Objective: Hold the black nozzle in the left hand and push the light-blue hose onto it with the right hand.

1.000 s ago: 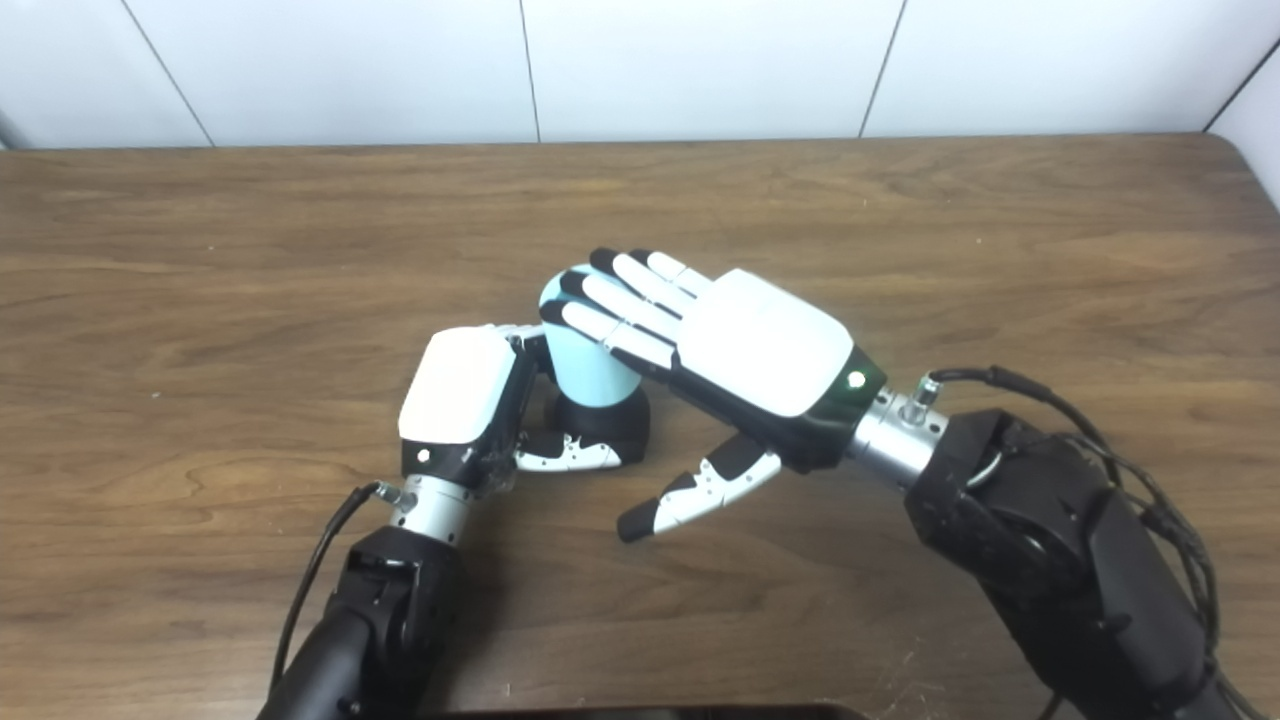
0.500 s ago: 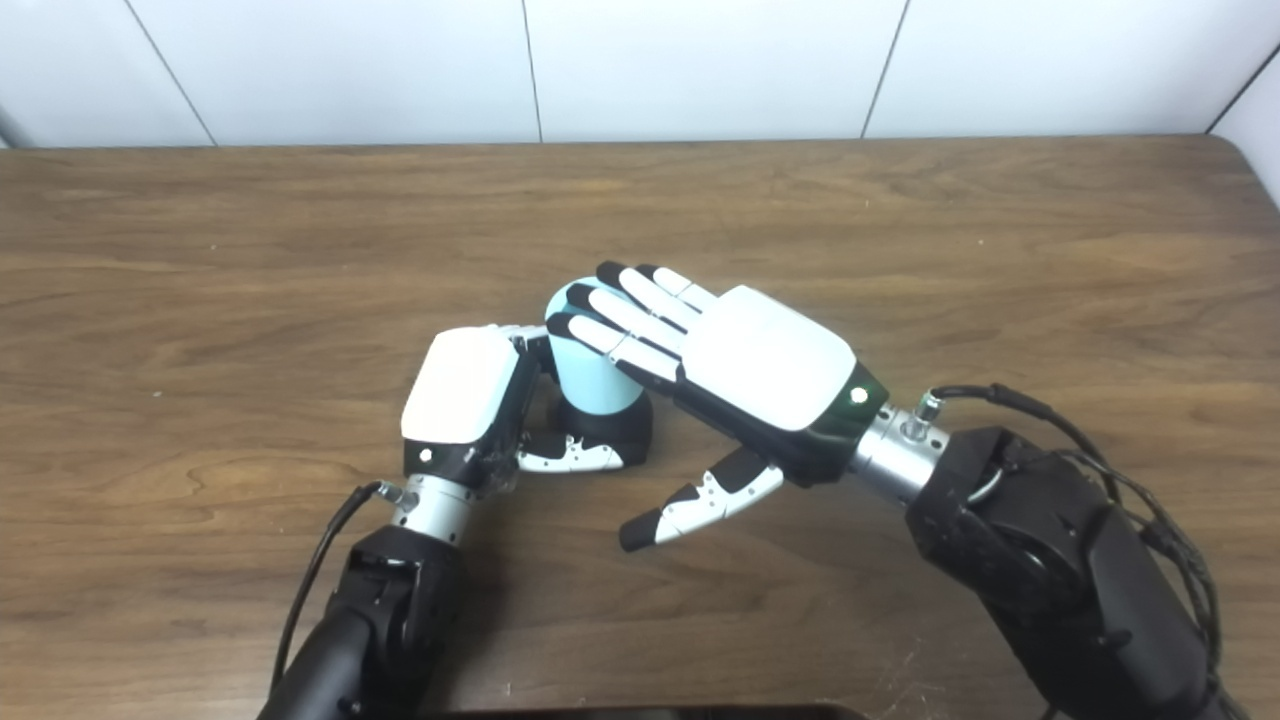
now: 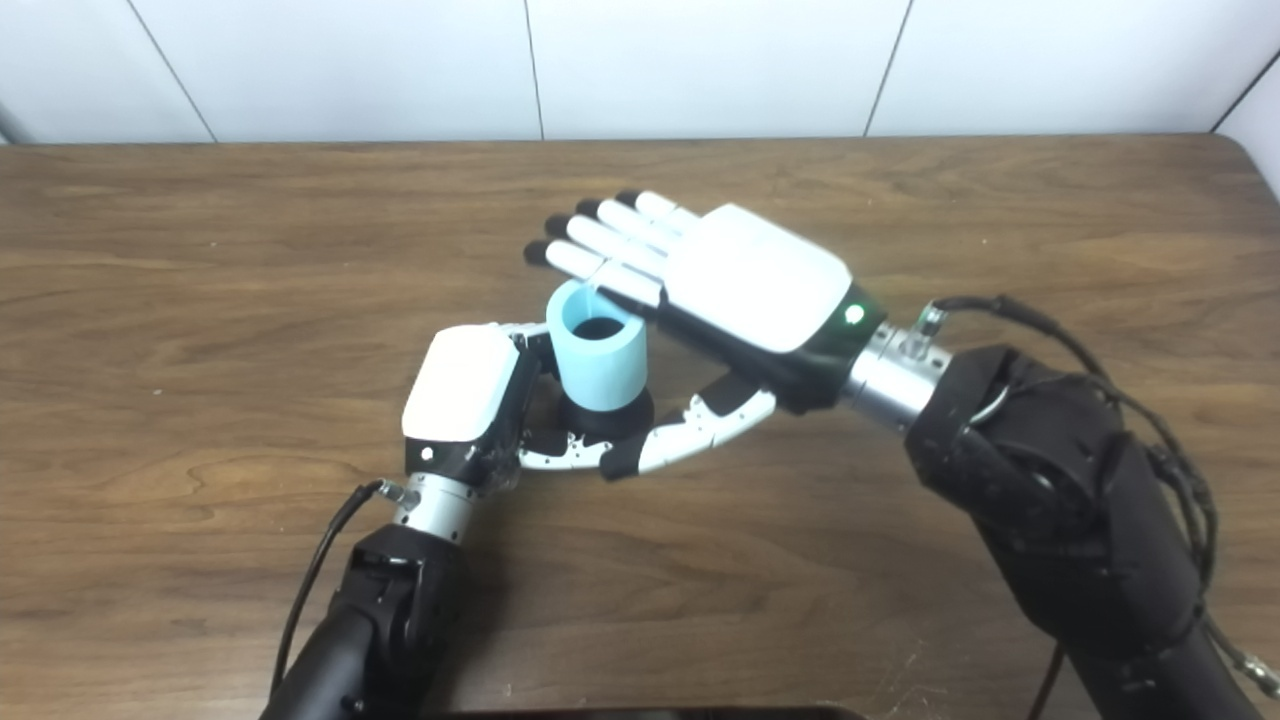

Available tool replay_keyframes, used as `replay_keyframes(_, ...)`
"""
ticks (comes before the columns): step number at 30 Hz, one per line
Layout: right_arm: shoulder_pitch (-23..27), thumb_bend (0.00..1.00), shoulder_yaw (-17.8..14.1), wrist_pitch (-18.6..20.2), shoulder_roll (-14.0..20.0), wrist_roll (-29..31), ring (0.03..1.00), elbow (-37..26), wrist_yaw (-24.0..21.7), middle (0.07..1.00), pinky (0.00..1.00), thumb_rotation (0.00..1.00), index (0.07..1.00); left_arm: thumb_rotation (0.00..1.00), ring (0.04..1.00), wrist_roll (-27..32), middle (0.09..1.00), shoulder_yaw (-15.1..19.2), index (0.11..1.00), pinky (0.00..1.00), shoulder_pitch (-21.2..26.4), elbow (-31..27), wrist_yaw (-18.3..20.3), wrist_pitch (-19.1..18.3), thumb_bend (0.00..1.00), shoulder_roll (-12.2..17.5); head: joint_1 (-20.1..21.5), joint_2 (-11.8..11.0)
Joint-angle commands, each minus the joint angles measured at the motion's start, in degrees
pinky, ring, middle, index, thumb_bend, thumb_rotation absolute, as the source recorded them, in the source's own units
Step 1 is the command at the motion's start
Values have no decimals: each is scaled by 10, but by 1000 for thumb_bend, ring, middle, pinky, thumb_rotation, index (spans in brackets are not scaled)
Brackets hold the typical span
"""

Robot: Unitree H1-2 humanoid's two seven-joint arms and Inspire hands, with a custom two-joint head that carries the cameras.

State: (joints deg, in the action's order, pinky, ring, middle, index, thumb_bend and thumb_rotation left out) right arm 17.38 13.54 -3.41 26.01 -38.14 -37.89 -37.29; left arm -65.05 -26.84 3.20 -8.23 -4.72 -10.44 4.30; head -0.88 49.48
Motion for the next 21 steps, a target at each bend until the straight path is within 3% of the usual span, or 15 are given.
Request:
replay_keyframes(1, 8, 593, -10, -1, 3, 8, 1000, -16, 5, 1000, 994, 982, 977, 0, 550, -5, 501, -1, 477, 622, -6, 26, 7, -7, 525, 4, -1, 0)
replay_keyframes(11, -18, 571, -24, 22, -14, 25, 1000, -3, 11, 1000, 985, 987, 992, 0, 545, 3, 500, 0, 477, 619, -8, 27, -3, -3, 525, 6, -2, 0)
replay_keyframes(16, -38, 574, -40, 66, -29, 66, 1000, 1, 9, 1000, 979, 998, 990, 0, 551, 4, 493, 0, 488, 624, -5, 19, 3, -4, 526, 10, -2, 0)
replay_keyframes(17, -42, 571, -42, 69, -30, 71, 1000, 3, 12, 1000, 972, 999, 989, 0, 573, -1, 497, -1, 488, 643, -3, 16, 10, -7, 525, 13, -4, -1)
replay_keyframes(18, -46, 566, -43, 69, -31, 75, 1000, 7, 16, 1000, 962, 1000, 990, 43, 615, -6, 573, -3, 492, 691, -1, 13, 16, -9, 524, 16, -4, -1)
replay_keyframes(19, -50, 561, -45, 66, -32, 78, 1000, 12, 20, 1000, 955, 1000, 992, 107, 650, -10, 619, -3, 569, 738, 1, 10, 22, -10, 697, 19, -4, -1)
replay_keyframes(21, -57, 553, -45, 61, -33, 78, 1000, 20, 27, 1000, 943, 1000, 998, 198, 722, -12, 705, -2, 684, 825, 5, 3, 27, -10, 859, 22, -4, -2)
